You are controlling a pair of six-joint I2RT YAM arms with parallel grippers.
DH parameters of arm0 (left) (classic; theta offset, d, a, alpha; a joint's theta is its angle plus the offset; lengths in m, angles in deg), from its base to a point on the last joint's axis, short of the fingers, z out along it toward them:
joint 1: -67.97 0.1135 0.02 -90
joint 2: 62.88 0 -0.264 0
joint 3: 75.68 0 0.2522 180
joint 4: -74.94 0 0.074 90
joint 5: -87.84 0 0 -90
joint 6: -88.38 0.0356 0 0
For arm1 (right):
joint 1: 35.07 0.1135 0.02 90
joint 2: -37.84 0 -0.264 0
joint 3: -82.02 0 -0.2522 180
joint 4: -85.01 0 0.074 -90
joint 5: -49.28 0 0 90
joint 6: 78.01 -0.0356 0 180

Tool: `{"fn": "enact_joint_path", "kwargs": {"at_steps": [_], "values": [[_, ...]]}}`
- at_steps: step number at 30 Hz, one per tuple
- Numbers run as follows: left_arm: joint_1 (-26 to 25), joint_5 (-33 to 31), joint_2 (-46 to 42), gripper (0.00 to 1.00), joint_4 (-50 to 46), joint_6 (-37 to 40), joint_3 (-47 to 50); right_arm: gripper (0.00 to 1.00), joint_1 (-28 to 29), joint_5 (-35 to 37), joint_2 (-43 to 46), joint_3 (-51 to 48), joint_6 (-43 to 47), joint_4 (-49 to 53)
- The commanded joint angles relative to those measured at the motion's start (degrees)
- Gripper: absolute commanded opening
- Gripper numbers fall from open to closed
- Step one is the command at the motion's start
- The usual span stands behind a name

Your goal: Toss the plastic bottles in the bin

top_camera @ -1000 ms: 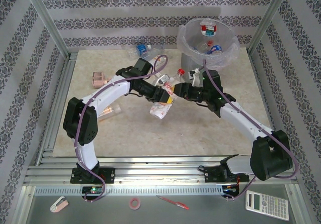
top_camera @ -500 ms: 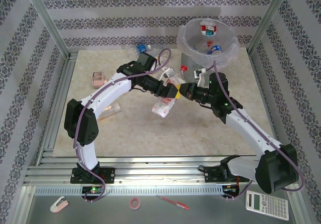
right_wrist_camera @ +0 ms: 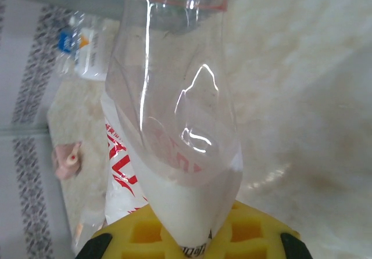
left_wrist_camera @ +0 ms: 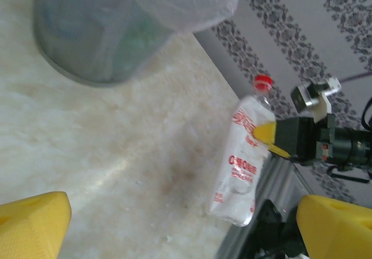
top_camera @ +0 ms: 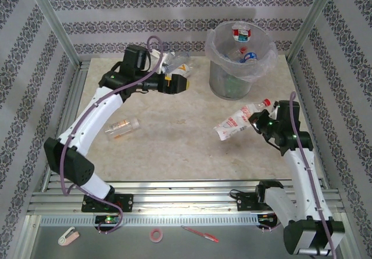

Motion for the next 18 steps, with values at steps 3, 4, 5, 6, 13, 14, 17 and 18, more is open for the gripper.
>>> {"fn": "enact_joint_path", "kwargs": {"at_steps": [3,4,5,6,13,14,17,18], "values": [[0.4,-8.0,-1.7,1.0,-5.7,3.8,-0.9,0.0,-2.0,-2.0,-4.8,13.3,0.9,0.9],[0.5,-8.6,-1.9,1.0,-6.3,4.0,-0.8,0.0,-2.1,-2.6,-7.8,18.8,1.1,-0.6],[0.7,-9.3,-2.0,1.0,-6.6,4.0,-0.5,0.0,-2.3,-3.1,-11.2,25.2,1.7,-1.7],[0.8,-9.8,-2.2,1.0,-6.6,3.9,-0.1,0.0,-2.6,-3.4,-15.2,31.6,2.0,-2.2],[2.2,-13.3,-3.3,1.0,-7.3,1.8,3.9,0.54,-3.7,-7.5,-43.5,74.7,5.2,8.6],[2.3,-13.6,-3.9,1.0,-7.3,1.7,4.9,0.63,-3.9,-7.9,-43.4,73.3,4.7,6.9],[3.2,-14.5,-5.0,1.0,-7.6,1.7,7.4,0.75,-4.1,-6.6,-40.4,66.8,3.3,2.1],[3.4,-14.8,-5.1,1.0,-7.7,1.6,7.8,0.78,-4.1,-6.2,-39.7,66.1,3.9,1.9]]}}
